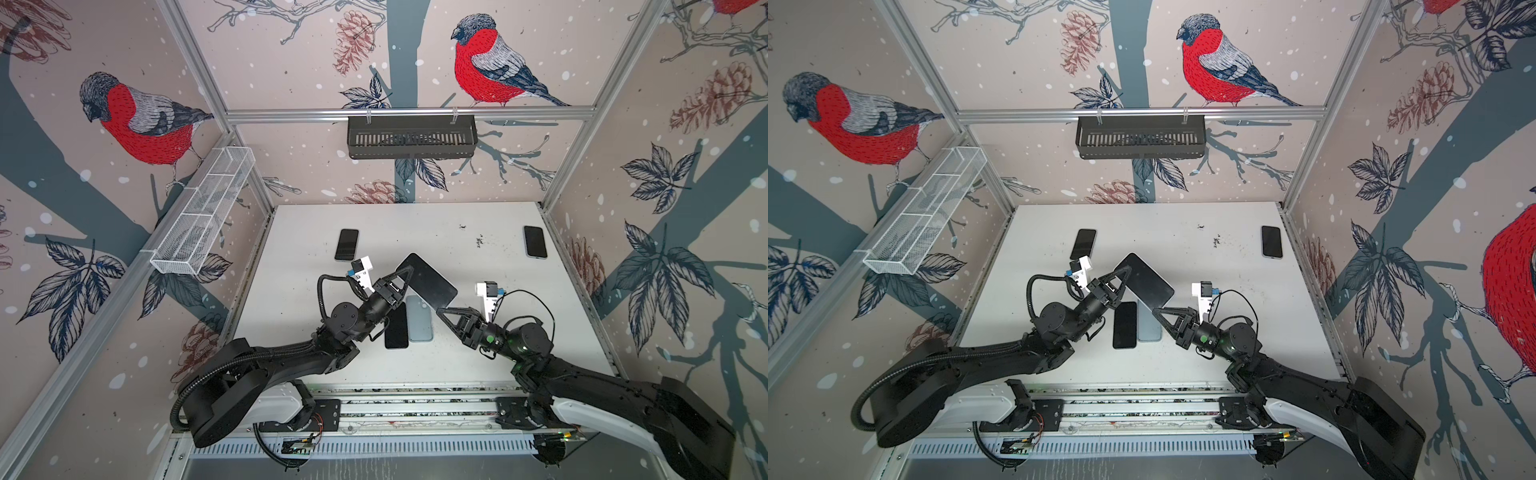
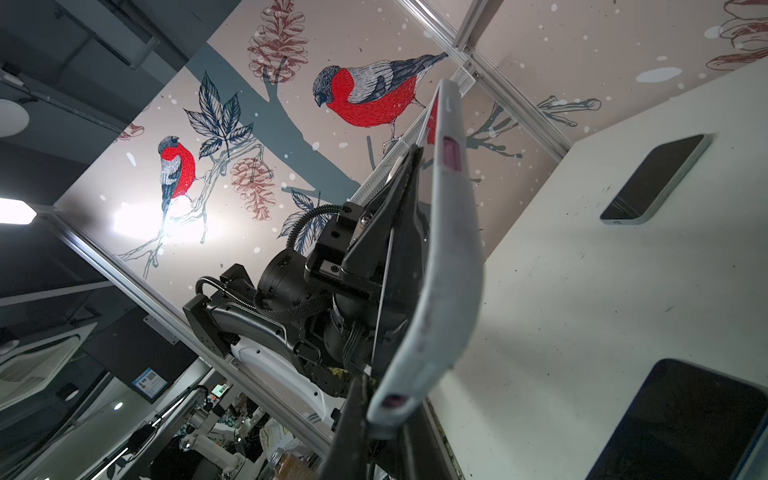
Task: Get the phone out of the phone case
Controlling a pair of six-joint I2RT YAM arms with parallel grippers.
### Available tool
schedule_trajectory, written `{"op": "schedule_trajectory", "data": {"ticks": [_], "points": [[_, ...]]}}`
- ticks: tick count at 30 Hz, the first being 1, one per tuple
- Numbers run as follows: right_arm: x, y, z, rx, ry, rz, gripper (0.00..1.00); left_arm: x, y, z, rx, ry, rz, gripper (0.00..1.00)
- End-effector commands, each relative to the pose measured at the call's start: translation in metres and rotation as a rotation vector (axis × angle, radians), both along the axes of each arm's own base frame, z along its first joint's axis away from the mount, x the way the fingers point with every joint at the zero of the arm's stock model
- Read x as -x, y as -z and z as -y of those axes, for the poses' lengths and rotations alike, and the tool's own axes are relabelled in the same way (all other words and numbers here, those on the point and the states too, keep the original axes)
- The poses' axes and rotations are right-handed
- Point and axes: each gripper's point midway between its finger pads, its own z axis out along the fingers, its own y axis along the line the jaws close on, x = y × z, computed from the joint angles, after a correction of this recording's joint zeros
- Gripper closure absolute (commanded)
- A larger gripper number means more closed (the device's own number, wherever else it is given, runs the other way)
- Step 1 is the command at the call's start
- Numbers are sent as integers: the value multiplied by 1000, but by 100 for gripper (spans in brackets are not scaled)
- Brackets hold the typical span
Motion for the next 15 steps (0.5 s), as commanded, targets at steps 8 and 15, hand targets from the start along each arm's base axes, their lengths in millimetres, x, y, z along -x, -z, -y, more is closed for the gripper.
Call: {"op": "schedule_trajectory", "data": {"ticks": [8,15], "points": [[-15,48,-7,306,89,146,99,3,-19,15,9,79,-36,100],[-33,64,-6,464,201,228,99,1,-22,25,-44,104,-51,100]]}}
